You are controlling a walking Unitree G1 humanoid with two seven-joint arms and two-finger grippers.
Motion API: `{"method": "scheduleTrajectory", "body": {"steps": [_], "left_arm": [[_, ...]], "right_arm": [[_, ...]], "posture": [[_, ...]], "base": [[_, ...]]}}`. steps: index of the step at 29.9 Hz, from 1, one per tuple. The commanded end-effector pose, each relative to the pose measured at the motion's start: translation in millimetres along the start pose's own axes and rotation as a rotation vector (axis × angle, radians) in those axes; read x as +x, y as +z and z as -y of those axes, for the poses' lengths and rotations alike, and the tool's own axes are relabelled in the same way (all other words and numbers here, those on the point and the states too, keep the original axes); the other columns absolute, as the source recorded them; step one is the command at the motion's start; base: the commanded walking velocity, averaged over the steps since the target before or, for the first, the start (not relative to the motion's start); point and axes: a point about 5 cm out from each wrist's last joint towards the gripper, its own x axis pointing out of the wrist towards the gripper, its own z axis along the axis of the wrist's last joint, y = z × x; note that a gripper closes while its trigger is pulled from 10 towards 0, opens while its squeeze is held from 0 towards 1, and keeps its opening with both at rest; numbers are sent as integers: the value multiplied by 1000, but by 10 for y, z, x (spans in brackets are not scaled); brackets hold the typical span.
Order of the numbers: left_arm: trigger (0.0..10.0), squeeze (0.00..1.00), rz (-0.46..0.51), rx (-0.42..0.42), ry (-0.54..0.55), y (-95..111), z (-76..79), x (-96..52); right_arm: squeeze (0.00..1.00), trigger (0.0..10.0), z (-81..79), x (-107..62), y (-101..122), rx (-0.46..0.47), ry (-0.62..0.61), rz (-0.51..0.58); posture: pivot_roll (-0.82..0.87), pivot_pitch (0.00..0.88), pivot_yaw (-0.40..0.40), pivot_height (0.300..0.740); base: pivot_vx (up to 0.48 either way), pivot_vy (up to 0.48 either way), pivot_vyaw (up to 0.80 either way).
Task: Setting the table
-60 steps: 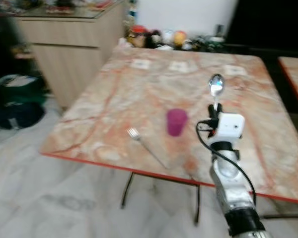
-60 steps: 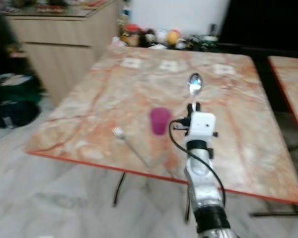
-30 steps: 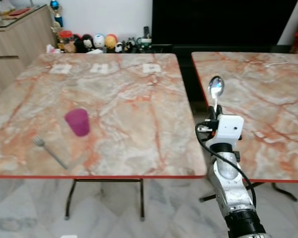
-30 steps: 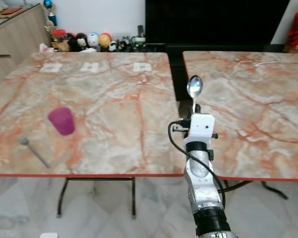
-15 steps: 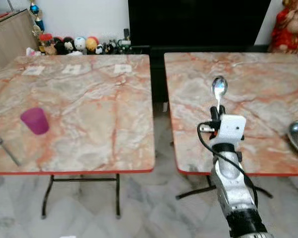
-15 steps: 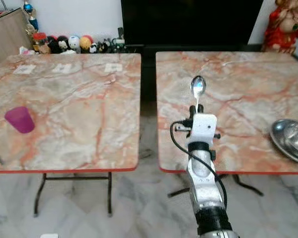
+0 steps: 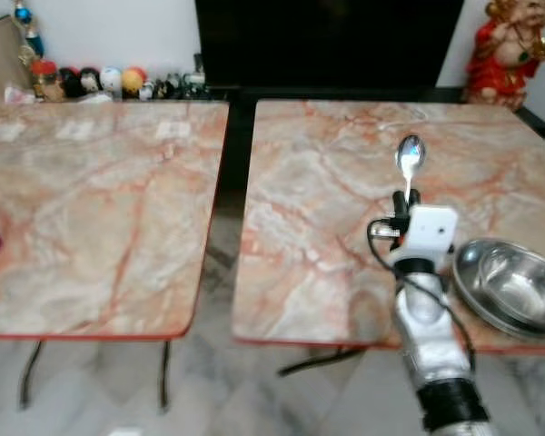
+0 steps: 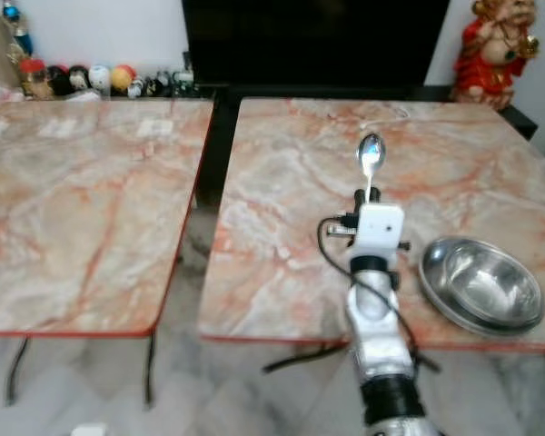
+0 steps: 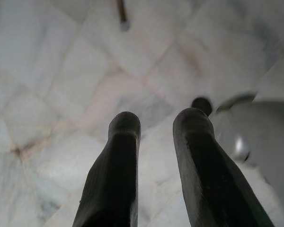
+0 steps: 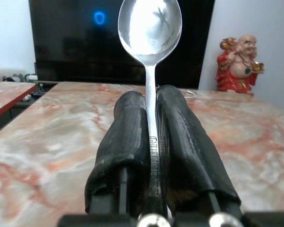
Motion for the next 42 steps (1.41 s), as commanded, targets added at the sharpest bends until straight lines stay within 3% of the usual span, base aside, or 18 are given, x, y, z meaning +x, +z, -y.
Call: {"method": "scheduleTrajectory", "body": {"steps": [1,7,21,32,42], "left_arm": [[10000,0,-1,13,-18,13,58,9],[10000,0,9,-1,-21,47,62,17],[10000,0,22,10,-22,88,63,26],[10000,0,24,20,-21,96,76,29],[10000,0,27,0,-21,98,78,29]], "right_arm": [[0,10000,138,31,37,-15,-42,15],[0,10000,186,35,34,-5,-69,9],[0,10000,214,13,55,1,-90,19],[0,10000,209,19,67,-23,-70,21],[0,10000,429,32,75,-69,-84,-10]], "posture": [[-23,10,12,740],[-24,10,13,740],[-30,13,11,740],[-32,17,9,740],[-36,21,7,740]], "base": [[259,-401,0],[127,-178,-77],[0,0,-741],[0,-332,0],[0,-38,0]]}}
